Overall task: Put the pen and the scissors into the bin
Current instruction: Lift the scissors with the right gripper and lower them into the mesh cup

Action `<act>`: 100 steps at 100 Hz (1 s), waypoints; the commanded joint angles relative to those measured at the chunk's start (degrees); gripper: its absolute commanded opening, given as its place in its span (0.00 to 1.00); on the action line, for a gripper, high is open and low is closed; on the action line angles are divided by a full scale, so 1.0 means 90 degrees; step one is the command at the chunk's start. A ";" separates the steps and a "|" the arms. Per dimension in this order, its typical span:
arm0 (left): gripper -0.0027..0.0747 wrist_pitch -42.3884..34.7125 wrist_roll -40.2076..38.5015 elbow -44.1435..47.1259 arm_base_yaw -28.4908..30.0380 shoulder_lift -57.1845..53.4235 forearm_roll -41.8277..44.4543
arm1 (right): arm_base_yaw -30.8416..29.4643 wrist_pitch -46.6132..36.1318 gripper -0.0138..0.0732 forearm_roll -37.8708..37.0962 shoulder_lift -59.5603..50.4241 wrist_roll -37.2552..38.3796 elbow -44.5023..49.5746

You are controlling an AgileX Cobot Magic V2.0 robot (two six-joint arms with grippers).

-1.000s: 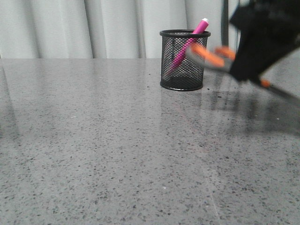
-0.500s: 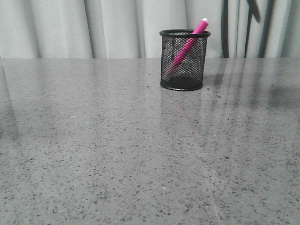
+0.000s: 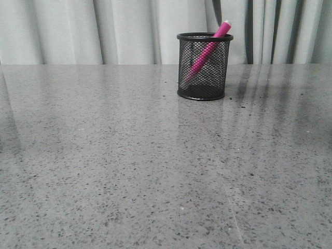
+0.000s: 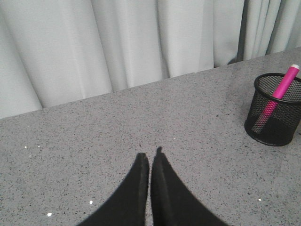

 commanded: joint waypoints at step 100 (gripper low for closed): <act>0.01 -0.0326 -0.0005 -0.0183 0.0018 -0.0032 -0.0227 | 0.0003 -0.0808 0.08 -0.0052 0.0874 0.0258 0.0251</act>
